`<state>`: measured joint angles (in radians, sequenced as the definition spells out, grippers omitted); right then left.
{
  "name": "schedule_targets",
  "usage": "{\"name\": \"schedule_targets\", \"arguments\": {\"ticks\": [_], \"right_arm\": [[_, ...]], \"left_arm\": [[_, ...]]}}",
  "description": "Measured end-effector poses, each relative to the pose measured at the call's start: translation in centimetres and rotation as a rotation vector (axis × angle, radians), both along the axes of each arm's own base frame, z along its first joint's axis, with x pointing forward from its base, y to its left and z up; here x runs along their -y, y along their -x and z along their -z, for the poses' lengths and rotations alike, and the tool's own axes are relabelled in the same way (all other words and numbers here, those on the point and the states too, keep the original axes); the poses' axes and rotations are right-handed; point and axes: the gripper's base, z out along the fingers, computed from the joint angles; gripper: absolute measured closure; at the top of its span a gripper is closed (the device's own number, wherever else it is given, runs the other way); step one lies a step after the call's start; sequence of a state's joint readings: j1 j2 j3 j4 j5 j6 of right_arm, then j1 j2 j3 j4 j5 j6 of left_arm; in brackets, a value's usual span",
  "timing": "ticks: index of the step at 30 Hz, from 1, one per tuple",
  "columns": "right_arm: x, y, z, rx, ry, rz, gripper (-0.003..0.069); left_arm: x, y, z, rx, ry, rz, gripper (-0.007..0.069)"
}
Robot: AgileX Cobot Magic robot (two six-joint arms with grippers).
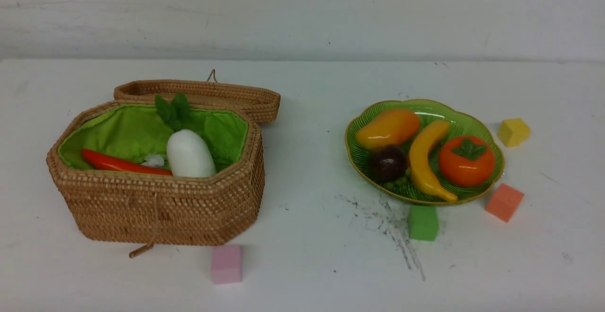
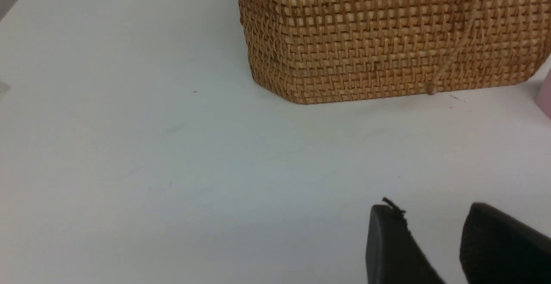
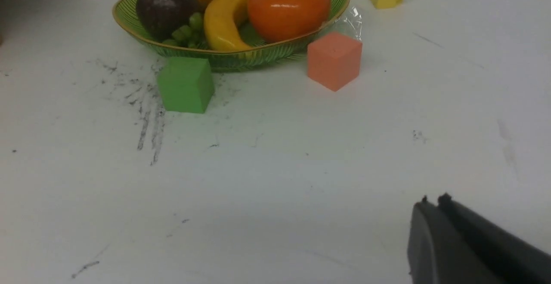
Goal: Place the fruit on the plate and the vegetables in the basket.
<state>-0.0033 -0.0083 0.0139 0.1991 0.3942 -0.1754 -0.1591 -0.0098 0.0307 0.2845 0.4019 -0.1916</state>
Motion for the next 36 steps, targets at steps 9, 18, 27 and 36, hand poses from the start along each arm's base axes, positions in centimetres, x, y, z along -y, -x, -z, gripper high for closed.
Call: {"name": "schedule_targets", "arguments": {"ticks": [9,18,27,36], "right_arm": [[-0.02,0.01,0.02,-0.003,-0.004,-0.001,0.0641],[-0.02,0.01,0.02,-0.003,-0.004,-0.001,0.0629],[-0.02,0.01,0.01,-0.002,-0.006,-0.001,0.0618],[-0.02,0.01,0.01,-0.002,-0.006,-0.001,0.0609]], "left_arm": [[0.00,0.00,0.00,0.000,0.000,0.000,0.0386],[0.00,0.00,0.00,0.000,0.000,0.000,0.0386],[0.00,0.00,0.00,0.000,0.000,0.000,0.0386],[-0.45,0.03,0.00,0.000,0.000,-0.085,0.0386]]}}
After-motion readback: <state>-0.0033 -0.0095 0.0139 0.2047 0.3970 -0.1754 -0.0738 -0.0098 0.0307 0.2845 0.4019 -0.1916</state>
